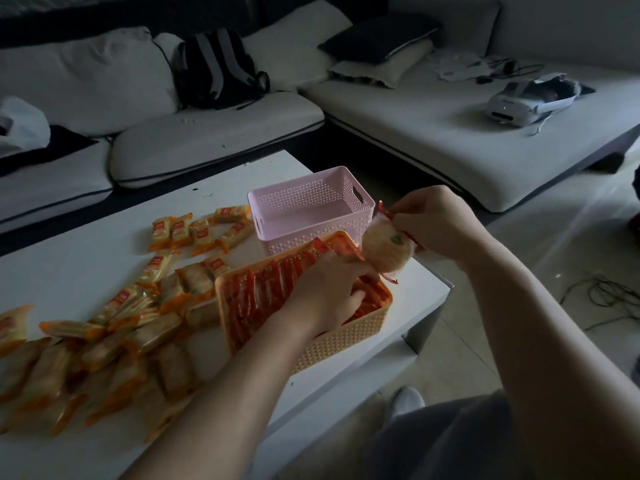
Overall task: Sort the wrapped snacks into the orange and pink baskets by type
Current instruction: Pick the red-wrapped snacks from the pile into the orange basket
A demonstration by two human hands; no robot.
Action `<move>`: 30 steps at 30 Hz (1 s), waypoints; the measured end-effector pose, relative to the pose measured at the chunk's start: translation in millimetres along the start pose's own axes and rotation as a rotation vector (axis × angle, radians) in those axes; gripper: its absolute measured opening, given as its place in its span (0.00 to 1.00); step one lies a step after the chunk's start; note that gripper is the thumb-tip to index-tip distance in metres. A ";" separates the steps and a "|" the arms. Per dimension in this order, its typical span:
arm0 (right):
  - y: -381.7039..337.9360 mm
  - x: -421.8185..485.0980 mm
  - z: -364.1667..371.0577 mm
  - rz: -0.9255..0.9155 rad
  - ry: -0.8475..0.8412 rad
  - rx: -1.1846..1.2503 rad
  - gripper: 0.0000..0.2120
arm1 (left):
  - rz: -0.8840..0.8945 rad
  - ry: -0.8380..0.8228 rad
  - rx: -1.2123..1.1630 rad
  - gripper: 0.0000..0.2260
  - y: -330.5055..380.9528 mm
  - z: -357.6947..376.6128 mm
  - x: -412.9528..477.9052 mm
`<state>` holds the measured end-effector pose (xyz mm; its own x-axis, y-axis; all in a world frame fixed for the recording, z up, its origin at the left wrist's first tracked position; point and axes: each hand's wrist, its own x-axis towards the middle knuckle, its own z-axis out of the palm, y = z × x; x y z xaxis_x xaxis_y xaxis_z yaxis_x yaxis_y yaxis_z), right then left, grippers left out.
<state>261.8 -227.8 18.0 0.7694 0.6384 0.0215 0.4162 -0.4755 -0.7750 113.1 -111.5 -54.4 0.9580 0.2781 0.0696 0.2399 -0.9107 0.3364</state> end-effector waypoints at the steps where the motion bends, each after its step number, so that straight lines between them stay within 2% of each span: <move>1: -0.1 0.5 1.5 -0.001 -0.007 -0.008 0.07 | 0.008 -0.012 0.050 0.12 -1.0 -1.5 0.1; 3: -0.7 1.8 3.8 0.015 -0.014 0.004 0.07 | 0.026 -0.025 0.115 0.13 -3.9 -5.7 -0.8; 6: -1.8 2.9 5.5 0.045 -0.010 0.035 0.08 | 0.052 -0.015 0.154 0.09 -7.5 -11.0 -3.1; 10: -3.0 -2.1 14.3 0.009 -0.078 -0.076 0.06 | 0.055 -0.018 0.177 0.08 -15.4 -15.5 -8.5; 15: -14.3 -14.0 36.8 -0.092 -0.089 -0.316 0.03 | -0.001 -0.001 0.050 0.07 -26.0 -20.4 -14.5; 18: -20.0 -24.3 57.9 -0.156 -0.155 -0.420 0.04 | -0.024 0.007 -0.043 0.08 -27.1 -17.6 -16.6; 20: -18.7 -24.9 67.7 -0.143 -0.157 -0.473 0.04 | -0.043 0.026 -0.097 0.07 -28.0 -15.5 -18.1; 25: -13.6 -13.7 63.4 -0.030 -0.226 -0.467 0.06 | -0.044 0.135 -0.171 0.08 -27.7 -13.4 -20.4; 30: -12.1 -13.1 65.0 -0.035 -0.184 -0.444 0.08 | -0.054 0.173 -0.199 0.09 -27.9 -19.0 -17.3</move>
<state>215.1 -191.0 -14.0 0.6697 0.7359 -0.1003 0.6375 -0.6389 -0.4306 86.8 -85.2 -47.2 0.8995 0.3884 0.2003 0.2381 -0.8198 0.5208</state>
